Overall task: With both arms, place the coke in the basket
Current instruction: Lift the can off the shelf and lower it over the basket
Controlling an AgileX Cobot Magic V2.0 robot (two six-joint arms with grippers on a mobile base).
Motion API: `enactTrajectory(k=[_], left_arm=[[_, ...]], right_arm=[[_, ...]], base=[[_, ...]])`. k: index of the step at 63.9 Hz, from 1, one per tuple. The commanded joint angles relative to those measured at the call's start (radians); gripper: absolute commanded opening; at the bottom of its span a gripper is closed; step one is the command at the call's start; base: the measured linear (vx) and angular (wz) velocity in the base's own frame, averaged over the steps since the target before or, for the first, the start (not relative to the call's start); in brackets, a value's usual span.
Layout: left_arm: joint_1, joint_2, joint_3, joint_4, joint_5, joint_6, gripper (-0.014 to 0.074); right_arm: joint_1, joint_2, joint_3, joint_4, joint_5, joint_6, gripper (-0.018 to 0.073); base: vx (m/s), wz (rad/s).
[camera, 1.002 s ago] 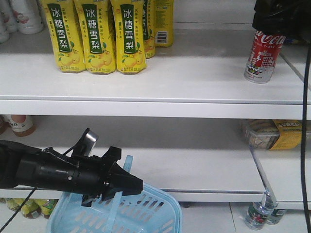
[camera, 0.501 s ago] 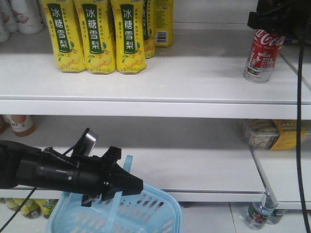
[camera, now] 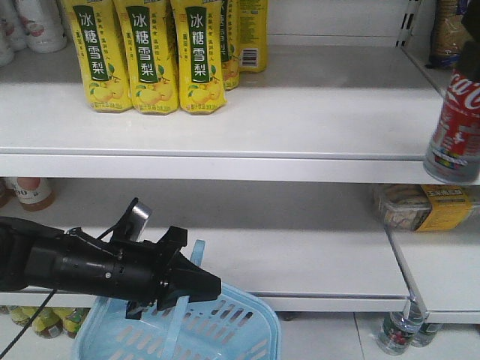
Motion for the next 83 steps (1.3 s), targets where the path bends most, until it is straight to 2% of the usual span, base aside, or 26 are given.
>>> enactTrajectory(k=[1, 19, 29, 39, 50, 54, 62, 72, 83], left_arm=[[-0.008, -0.047, -0.013, -0.066, 0.068, 0.005, -0.0006], [-0.008, -0.047, -0.013, -0.066, 0.068, 0.005, -0.0006], [-0.008, -0.047, -0.013, -0.066, 0.068, 0.005, -0.0006], [-0.008, -0.047, -0.013, -0.066, 0.068, 0.005, -0.0006], [-0.008, -0.047, -0.013, -0.066, 0.068, 0.005, -0.0006], [-0.008, -0.047, -0.013, -0.066, 0.068, 0.005, -0.0006], [-0.008, -0.047, -0.013, -0.066, 0.068, 0.005, -0.0006], [-0.008, -0.047, -0.013, -0.066, 0.068, 0.005, -0.0006], [-0.008, -0.047, -0.013, -0.066, 0.068, 0.005, -0.0006]], right_arm=[[0.065, -0.096, -0.007, 0.004, -0.121, -0.003, -0.0009], [0.331, -0.181, 0.003, 0.103, 0.107, -0.002, -0.0005], [0.415, -0.123, 0.003, 0.194, 0.202, -0.002, -0.0005], [0.429, -0.013, 0.003, 0.293, 0.263, -0.003, -0.0005], [0.429, 0.099, 0.003, 0.312, 0.338, 0.000, -0.0005], [0.429, 0.138, 0.006, 0.356, 0.349, 0.002, -0.0005], [0.429, 0.208, 0.069, 0.478, 0.277, 0.001, -0.0005], [0.429, 0.278, 0.196, 0.572, 0.150, 0.001, -0.0005], [0.429, 0.370, 0.291, 0.723, 0.018, -0.008, -0.0005]], base=[[0.00, 0.00], [0.00, 0.00], [0.00, 0.00], [0.00, 0.00], [0.00, 0.00], [0.00, 0.00], [0.00, 0.00], [0.00, 0.00], [0.00, 0.00]])
